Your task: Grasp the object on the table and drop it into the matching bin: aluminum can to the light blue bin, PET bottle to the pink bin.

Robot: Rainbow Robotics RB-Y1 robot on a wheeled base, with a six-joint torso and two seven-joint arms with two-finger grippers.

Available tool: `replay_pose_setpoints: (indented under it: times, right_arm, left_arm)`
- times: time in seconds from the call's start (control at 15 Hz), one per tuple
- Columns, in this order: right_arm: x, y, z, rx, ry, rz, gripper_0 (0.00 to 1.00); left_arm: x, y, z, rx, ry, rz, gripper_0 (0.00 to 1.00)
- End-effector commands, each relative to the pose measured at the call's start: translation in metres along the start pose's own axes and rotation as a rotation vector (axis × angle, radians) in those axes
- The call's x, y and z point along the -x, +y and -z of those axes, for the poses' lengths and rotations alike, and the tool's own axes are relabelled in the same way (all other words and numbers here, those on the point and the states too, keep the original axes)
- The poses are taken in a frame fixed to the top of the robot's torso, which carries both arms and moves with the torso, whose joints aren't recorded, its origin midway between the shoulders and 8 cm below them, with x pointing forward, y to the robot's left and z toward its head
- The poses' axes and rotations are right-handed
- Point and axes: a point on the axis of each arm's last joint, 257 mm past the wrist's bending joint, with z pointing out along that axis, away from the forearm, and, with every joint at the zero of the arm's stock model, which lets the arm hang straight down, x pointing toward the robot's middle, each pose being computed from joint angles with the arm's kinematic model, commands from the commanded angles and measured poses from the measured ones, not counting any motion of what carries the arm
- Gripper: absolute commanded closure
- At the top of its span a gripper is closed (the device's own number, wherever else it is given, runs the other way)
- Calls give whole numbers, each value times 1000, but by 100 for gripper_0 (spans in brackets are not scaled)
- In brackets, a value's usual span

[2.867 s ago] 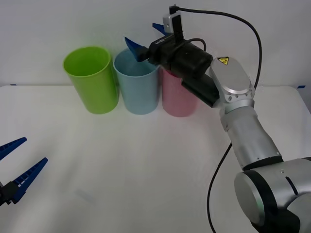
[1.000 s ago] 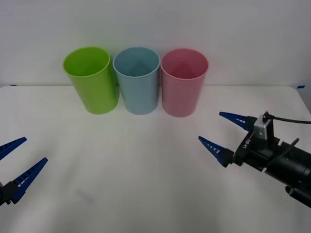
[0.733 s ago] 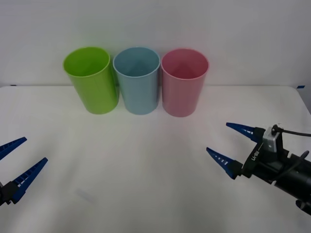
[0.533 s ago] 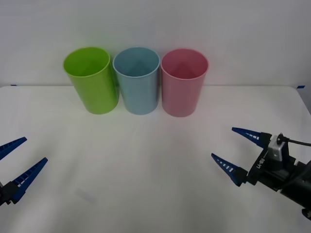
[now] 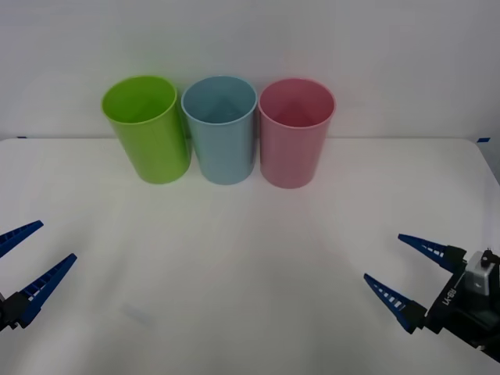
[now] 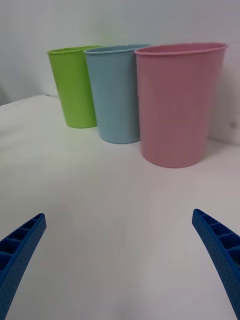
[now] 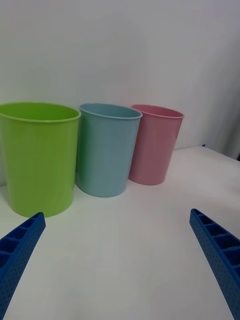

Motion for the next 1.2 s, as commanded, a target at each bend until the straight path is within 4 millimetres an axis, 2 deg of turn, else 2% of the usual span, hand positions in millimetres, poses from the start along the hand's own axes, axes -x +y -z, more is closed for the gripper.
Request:
replay_pose_setpoints:
  times: [0.07,0.27,0.73,1.2]
  right_arm:
    - [-5,-3,21,-39,-10,-44,0]
    - [-4,-3,34,-68,-32,-67,0]
    - [-5,-2,48,-95,-50,-74,0]
    - [-2,-10,51,-110,-48,-49,0]
  left_arm:
    - [0,0,0,0,0,0,0]
    - [0,0,0,0,0,0,0]
    - [0,0,0,0,0,0,0]
    - [0,0,0,0,0,0,0]
